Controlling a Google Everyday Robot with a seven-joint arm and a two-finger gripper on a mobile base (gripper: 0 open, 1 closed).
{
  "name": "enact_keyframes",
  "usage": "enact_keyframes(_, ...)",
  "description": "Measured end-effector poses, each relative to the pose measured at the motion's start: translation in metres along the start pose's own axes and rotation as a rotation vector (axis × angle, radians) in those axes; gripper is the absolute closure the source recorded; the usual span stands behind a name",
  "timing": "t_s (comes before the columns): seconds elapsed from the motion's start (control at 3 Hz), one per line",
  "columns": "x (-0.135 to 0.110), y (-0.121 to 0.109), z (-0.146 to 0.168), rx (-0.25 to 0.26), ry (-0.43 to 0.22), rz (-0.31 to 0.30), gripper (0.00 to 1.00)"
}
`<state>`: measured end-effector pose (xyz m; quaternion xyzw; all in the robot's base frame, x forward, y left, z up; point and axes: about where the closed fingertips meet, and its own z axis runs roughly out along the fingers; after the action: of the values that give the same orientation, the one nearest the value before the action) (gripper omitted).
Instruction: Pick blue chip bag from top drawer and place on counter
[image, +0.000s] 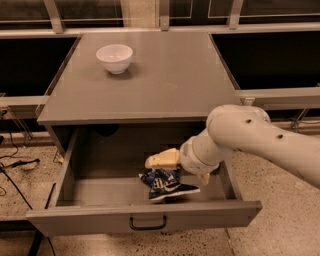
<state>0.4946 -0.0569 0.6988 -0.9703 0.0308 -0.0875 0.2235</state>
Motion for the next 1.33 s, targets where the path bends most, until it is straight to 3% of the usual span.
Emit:
enact_keyframes(0.67, -0.011, -0.003, 0.041, -0.061, -0.052, -0.044, 0.00)
enact_keyframes(1.0, -0.022, -0.010, 0.058, -0.099, -0.081, -0.097, 0.00)
enact_keyframes(1.33, -0.023, -0.010, 0.059, -0.100, -0.082, -0.101, 0.19)
